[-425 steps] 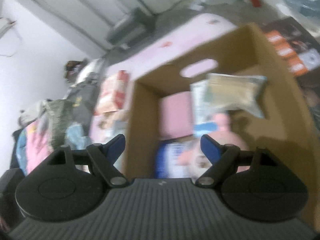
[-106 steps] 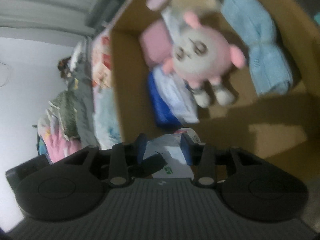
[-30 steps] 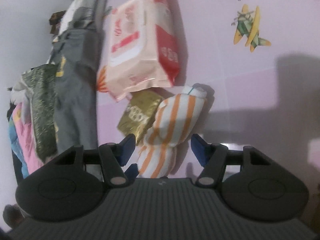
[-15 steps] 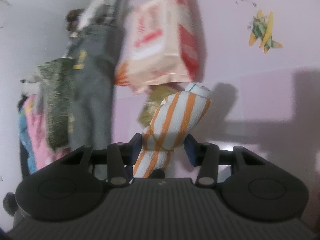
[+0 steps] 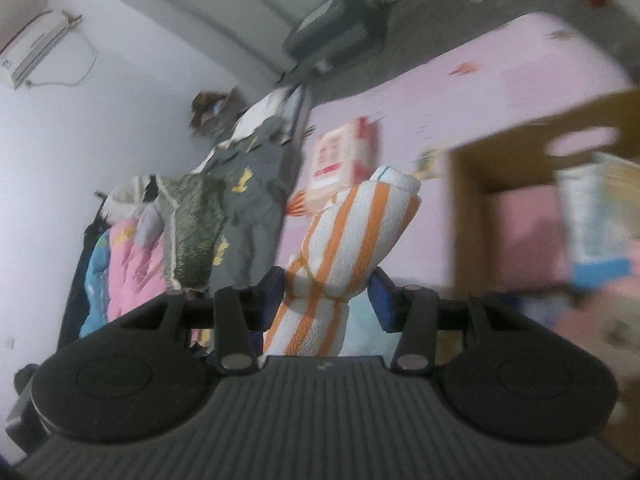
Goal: Organize soft objects
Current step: 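Carry the striped bundle into the cardboard box and release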
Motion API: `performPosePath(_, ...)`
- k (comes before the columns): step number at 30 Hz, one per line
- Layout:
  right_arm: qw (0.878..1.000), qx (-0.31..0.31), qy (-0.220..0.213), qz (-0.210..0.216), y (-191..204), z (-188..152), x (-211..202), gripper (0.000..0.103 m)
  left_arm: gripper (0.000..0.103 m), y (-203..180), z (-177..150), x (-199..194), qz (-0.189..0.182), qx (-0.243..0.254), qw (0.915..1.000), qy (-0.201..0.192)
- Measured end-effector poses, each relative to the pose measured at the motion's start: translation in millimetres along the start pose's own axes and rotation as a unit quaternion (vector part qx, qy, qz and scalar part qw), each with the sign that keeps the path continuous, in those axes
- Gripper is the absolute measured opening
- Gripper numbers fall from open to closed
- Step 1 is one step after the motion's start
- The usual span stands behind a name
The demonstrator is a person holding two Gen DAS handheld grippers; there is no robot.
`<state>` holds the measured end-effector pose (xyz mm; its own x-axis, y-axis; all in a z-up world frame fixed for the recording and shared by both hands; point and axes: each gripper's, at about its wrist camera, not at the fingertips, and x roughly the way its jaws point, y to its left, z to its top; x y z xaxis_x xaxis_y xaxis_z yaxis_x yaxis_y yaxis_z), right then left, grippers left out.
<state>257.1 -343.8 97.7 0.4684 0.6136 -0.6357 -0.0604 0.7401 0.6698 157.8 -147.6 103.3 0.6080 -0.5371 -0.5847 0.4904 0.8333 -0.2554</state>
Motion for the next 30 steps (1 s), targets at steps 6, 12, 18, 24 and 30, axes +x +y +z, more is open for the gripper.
performPosePath(6,0.998,0.025,-0.013,-0.052,-61,-43,-73,0.045,0.038,-62,-36,31,-0.058,0.027,0.9967,0.050)
performPosePath(12,0.995,0.008,0.035,-0.096,-105,-79,-78,0.045,0.039,-95,-82,58,-0.070,0.048,0.9904,0.109)
performPosePath(18,0.987,-0.045,0.099,-0.114,-123,-91,-48,0.045,0.039,-83,-96,56,-0.064,0.035,0.9891,0.128)
performPosePath(24,0.973,-0.105,0.167,-0.118,-120,-98,-8,0.047,0.040,-57,-89,37,-0.044,-0.005,0.9940,0.100)
performPosePath(30,0.967,-0.100,0.199,-0.120,-123,-103,8,0.056,0.041,-40,-87,16,-0.028,-0.021,0.9956,0.086)
